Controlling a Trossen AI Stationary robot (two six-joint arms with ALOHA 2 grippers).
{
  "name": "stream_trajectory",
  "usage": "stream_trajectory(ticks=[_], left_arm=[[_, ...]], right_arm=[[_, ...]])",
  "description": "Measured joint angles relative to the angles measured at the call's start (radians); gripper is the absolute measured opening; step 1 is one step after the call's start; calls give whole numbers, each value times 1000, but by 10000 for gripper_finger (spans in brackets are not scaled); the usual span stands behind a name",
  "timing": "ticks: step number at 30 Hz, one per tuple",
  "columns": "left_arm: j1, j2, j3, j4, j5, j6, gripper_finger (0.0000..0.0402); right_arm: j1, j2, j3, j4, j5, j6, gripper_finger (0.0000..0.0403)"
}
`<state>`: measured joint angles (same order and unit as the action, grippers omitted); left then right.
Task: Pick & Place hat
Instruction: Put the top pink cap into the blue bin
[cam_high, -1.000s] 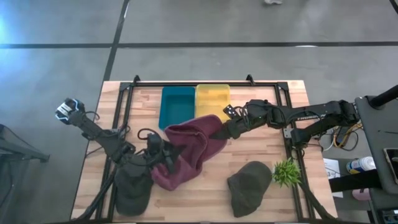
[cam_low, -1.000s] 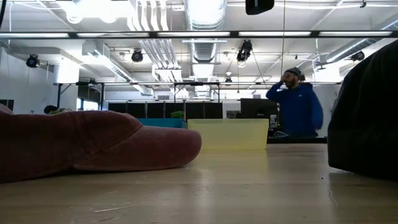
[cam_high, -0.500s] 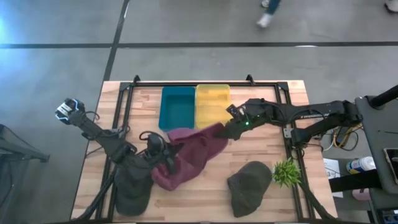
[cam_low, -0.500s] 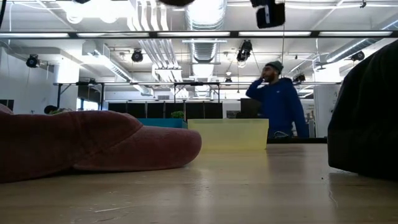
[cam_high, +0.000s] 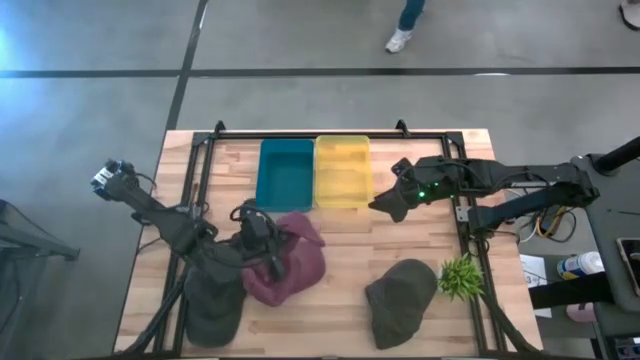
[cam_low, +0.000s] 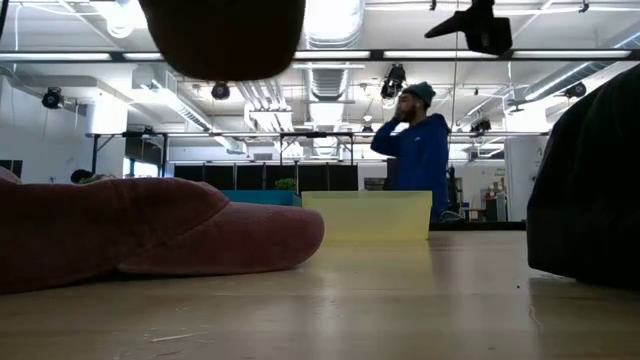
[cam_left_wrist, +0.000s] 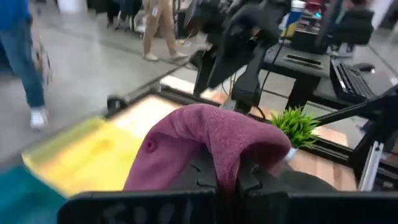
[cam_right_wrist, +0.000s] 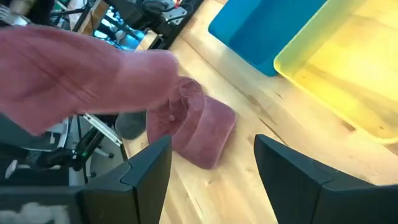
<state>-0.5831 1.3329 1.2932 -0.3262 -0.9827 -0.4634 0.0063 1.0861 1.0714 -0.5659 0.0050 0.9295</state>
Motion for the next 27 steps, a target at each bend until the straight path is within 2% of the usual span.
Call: stream_trajectory(ticks=[3, 6, 10, 13, 15, 18, 22, 27], left_arm=[[31, 52, 130, -156, 31, 47, 1], [67, 123, 277, -412, 100, 26, 0], [123, 255, 466, -772, 310, -40, 0], [144, 365, 569, -938, 409, -53, 0], [145, 435, 622, -984, 443, -21, 0], [130, 530, 676, -988, 450, 106, 0], [80, 625, 723, -1010, 450, 264, 0], [-12, 683, 774, -1048, 349, 473, 0]], right_arm=[[0, -21, 0, -32, 1, 9, 224], [12, -25, 0, -42, -9, 19, 224], [48, -16, -2, -71, -20, 37, 224], [83, -1, -26, -82, -24, 40, 224], [115, 16, -47, -72, -27, 41, 224], [185, 39, -91, -62, -28, 71, 224], [286, 76, -169, 41, -30, 138, 224], [372, 103, -279, 305, 2, 150, 224]])
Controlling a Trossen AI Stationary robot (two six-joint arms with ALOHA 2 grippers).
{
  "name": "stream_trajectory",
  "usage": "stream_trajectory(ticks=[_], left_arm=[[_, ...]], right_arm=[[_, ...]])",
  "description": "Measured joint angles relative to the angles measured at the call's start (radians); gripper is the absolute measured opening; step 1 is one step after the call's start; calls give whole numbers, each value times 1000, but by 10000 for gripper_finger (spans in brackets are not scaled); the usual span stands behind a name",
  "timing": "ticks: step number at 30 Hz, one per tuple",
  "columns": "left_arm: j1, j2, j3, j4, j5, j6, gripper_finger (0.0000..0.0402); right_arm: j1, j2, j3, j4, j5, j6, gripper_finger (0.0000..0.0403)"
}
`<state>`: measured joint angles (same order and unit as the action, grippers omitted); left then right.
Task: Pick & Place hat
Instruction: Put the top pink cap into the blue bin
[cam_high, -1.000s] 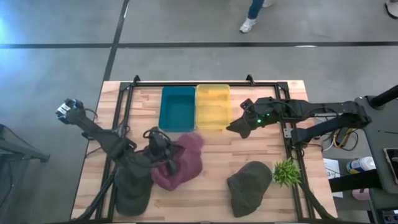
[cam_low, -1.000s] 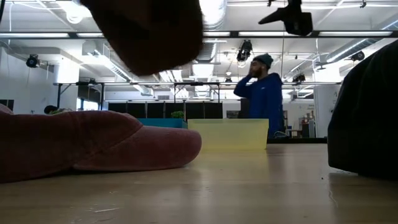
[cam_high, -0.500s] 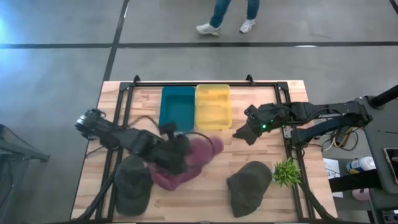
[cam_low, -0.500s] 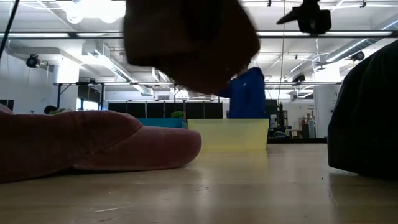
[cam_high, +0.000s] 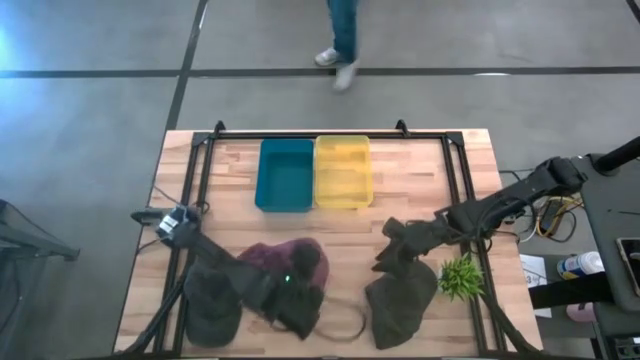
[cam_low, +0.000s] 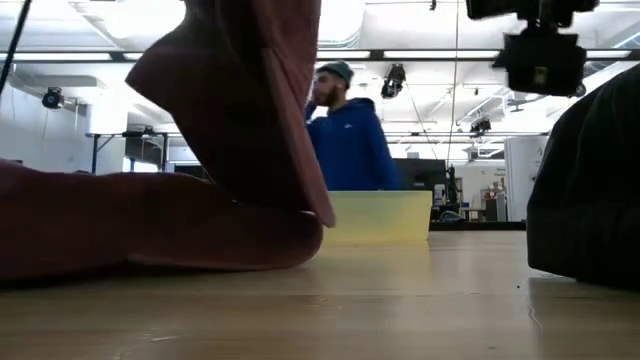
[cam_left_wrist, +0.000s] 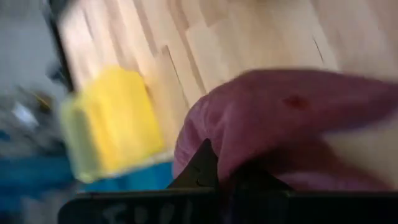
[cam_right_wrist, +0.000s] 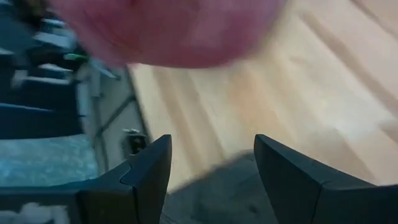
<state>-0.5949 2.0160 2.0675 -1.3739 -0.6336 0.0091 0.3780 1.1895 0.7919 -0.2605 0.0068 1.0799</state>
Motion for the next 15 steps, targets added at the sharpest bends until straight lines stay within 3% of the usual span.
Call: stream_trajectory(ticks=[6, 10, 15], left_arm=[[-82, 6, 6, -30, -275, 434, 0], [-88, -3, 15, 4, -332, 500, 0], [-92, 2, -13, 106, -381, 585, 0]], right_arm=[[6, -4, -25, 189, 21, -256, 224], [6, -5, 36, 160, 20, -590, 223], [-31, 1, 124, 74, 57, -740, 222]])
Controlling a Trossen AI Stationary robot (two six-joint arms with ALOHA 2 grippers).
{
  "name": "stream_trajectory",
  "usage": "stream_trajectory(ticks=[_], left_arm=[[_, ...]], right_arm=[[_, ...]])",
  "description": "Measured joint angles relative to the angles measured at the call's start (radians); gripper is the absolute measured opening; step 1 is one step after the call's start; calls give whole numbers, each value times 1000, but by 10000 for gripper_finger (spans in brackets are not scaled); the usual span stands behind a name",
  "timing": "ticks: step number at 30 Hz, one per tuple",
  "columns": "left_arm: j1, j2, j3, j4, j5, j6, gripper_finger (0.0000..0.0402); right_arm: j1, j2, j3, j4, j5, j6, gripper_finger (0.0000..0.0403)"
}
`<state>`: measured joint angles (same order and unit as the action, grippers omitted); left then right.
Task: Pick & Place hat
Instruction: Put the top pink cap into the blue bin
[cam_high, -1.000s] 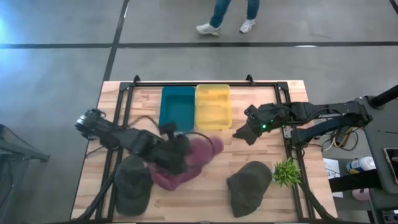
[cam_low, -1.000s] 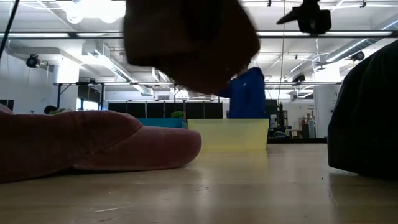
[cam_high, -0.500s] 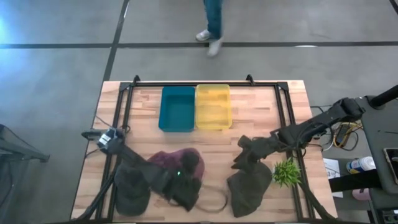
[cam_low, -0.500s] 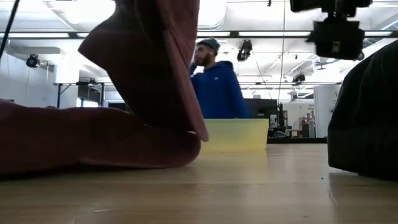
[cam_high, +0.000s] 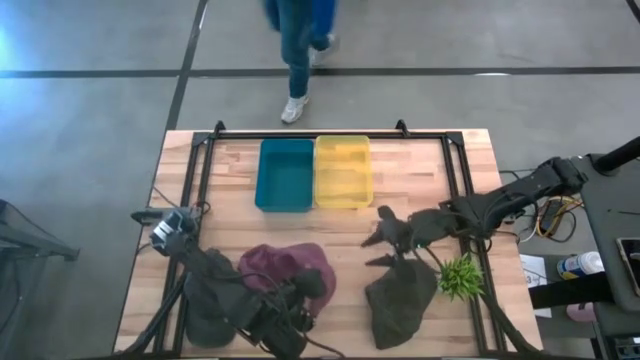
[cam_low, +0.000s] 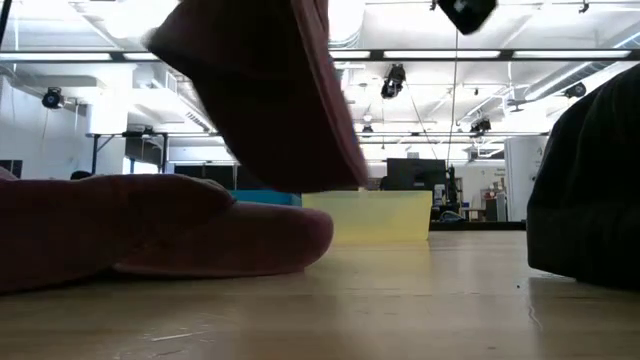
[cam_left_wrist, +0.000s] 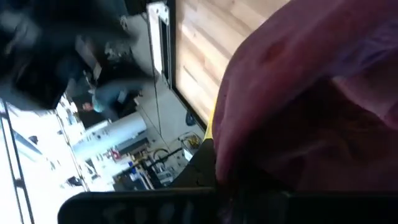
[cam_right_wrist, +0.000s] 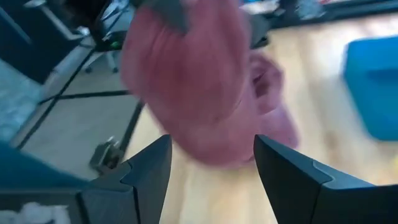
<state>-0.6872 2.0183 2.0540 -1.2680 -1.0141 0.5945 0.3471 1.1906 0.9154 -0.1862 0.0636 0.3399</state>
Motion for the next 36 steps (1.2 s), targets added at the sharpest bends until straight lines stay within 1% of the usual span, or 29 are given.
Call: stream_trajectory(ticks=[3, 5, 7, 9, 11, 15, 17, 18, 23, 25, 27, 32, 34, 36], left_arm=[[-1, 2, -16, 70, -5, 79, 0], [0, 2, -26, 118, -70, 129, 0], [1, 2, -49, 157, -130, 147, 0], [1, 2, -76, 173, -127, 122, 0], [0, 2, -110, 216, -101, 73, 0], [-10, 2, -183, 393, -86, 6, 10], [-10, 2, -218, 474, -66, -65, 30], [-10, 2, -231, 483, -61, -113, 44], [-18, 1, -292, 451, -61, -335, 111], [-32, 1, -310, 427, -30, -461, 128], [-49, 0, -323, 421, 11, -566, 138], [-106, -2, -326, 380, 21, -760, 144], [-123, -3, -320, 350, 53, -891, 144], [-130, -3, -319, 304, 126, -1055, 144]], right_arm=[[-48, -1, 45, -96, 22, -29, 224], [-77, 0, 75, -193, 23, -42, 224], [-99, -1, 90, -255, 23, -45, 224], [-111, -2, 91, -293, 22, -45, 224], [-114, -1, 84, -310, 19, -45, 224], [-112, 14, 60, -318, 4, -45, 224], [-112, 30, 53, -322, -22, -35, 224], [-112, 39, 50, -319, -39, -25, 224], [-109, 98, 46, -319, -100, -1, 224], [-109, 115, 46, -311, -119, 1, 224], [-108, 129, 46, -312, -137, 1, 224], [-108, 135, 46, -307, -151, 1, 224], [-108, 131, 46, -307, -151, 1, 224], [-108, 125, 46, -307, -152, 1, 224]])
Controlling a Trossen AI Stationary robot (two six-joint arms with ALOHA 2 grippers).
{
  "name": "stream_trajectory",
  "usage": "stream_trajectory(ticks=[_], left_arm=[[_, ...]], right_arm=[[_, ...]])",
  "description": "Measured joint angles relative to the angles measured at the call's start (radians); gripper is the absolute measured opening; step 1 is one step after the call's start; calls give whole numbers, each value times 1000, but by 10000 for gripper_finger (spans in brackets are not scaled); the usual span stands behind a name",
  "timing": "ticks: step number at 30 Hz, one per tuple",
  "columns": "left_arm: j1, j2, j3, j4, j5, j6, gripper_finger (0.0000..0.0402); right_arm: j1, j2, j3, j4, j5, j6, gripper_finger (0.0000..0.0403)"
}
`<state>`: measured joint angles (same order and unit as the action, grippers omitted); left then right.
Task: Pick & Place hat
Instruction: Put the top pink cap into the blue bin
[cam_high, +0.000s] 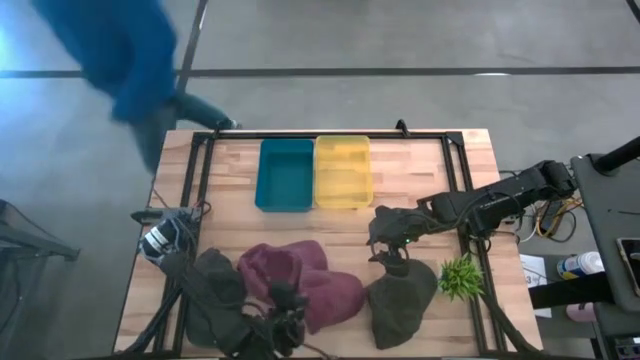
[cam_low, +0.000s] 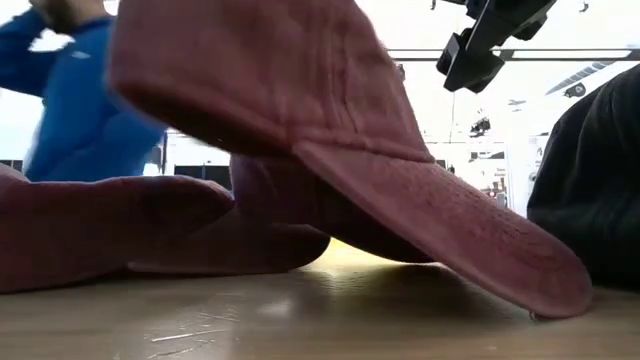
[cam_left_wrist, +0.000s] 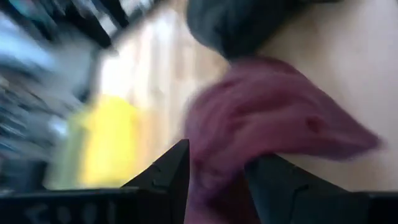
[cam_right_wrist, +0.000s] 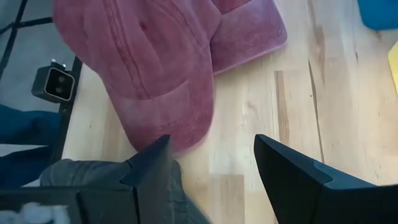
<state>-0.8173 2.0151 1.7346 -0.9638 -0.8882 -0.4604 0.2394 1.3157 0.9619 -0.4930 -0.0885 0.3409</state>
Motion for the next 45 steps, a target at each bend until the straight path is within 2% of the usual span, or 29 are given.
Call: stream_trajectory(ticks=[4, 7, 10, 17, 20, 27, 30, 33, 38, 40, 42, 45], left_arm=[[11, 0, -4, -149, 153, -429, 145], [37, -10, -3, -233, 279, -838, 145], [48, -43, -4, -257, 330, -1156, 145], [-3, -133, -12, -238, 354, -1491, 145], [-25, -161, -64, -163, 352, -1614, 145], [-51, -200, -332, 309, 346, -1761, 145], [-67, -200, -421, 385, 339, -1794, 145], [-109, -218, -478, 401, 228, -1873, 145], [-138, -257, -585, 550, 38, -1856, 145], [-133, -266, -631, 655, 22, -1802, 145], [-130, -265, -673, 749, 50, -1770, 145], [-128, -260, -725, 830, 55, -1763, 145]], right_arm=[[0, -3, 0, 0, -22, 27, 224], [0, 2, 0, 0, -25, 49, 224], [0, 9, 0, 10, -25, 55, 224], [2, 10, -1, 2, -25, 117, 224], [13, 10, -1, 5, -25, 145, 224], [77, 11, -1, 25, -14, 217, 224], [106, 11, -1, 48, 9, 250, 224], [133, 11, -1, 62, 38, 282, 224], [160, 11, -2, 64, 88, 313, 224], [162, 11, -2, 65, 93, 330, 224], [162, 11, -2, 66, 94, 346, 224], [162, 11, -3, 76, 95, 363, 224]])
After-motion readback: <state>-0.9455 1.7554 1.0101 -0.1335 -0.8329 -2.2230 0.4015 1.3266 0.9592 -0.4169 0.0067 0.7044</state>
